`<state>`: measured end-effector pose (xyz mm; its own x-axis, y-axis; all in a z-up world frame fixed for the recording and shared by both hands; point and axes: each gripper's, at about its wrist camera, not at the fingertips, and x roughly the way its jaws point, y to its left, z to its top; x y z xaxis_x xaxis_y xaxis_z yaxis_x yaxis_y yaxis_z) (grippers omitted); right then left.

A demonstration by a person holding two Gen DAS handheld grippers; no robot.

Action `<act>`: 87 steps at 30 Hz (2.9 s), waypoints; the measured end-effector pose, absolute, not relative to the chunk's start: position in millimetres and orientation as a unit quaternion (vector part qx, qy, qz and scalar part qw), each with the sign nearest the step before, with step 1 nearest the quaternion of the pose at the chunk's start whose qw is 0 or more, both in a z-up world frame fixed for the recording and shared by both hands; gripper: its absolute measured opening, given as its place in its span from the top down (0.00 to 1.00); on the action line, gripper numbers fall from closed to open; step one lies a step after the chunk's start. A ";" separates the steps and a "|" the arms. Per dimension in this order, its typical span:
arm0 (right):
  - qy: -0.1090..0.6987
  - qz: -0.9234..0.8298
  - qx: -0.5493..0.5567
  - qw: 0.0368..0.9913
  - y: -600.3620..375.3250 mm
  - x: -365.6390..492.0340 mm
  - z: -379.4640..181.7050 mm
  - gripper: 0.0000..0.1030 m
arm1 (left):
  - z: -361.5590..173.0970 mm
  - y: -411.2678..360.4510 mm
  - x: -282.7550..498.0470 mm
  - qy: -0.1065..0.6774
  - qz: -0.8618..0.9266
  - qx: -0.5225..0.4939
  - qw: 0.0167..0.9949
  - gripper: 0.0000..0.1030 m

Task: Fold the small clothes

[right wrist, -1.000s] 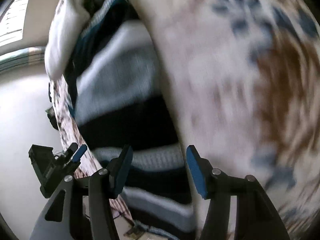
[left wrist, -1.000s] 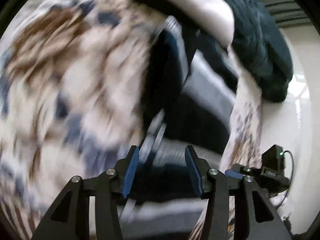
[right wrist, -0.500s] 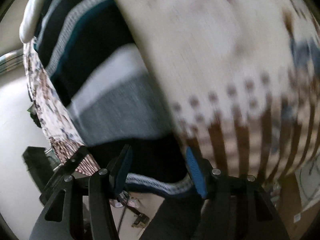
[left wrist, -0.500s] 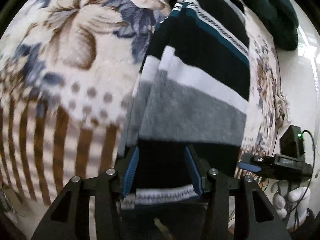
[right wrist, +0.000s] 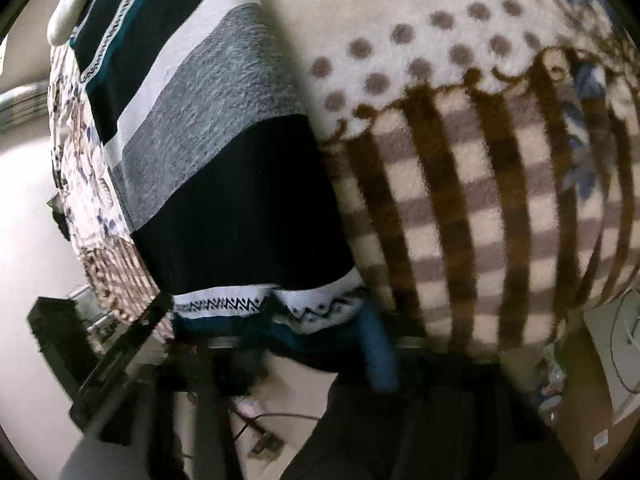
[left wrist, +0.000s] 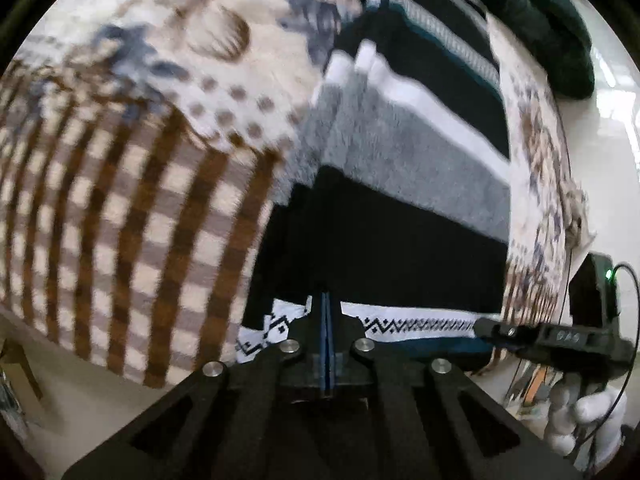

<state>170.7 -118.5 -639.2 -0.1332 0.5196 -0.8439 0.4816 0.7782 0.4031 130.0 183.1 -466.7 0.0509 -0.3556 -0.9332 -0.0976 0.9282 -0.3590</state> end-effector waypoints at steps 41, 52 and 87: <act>0.751 0.055 0.300 0.585 -131.3 160.5 -633.3 0.78 | -451.8 181.1 80.2 0.635 -0.027 -0.151 0.758 0.96; 0.755 0.056 0.264 0.597 -107.4 156.7 -641.0 0.87 | -507.6 204.3 90.6 0.673 -0.006 -0.146 0.725 0.96; 0.634 0.158 0.477 0.588 -154.0 147.2 -617.1 0.88 | -444.4 195.7 116.7 0.615 -0.127 -0.307 0.715 0.91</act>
<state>147.2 -154.0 -617.1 0.1472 0.7904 -0.5946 0.4191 0.4946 0.7614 116.7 195.7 -444.4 0.2114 -0.5594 -0.8015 -0.1947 0.7795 -0.5954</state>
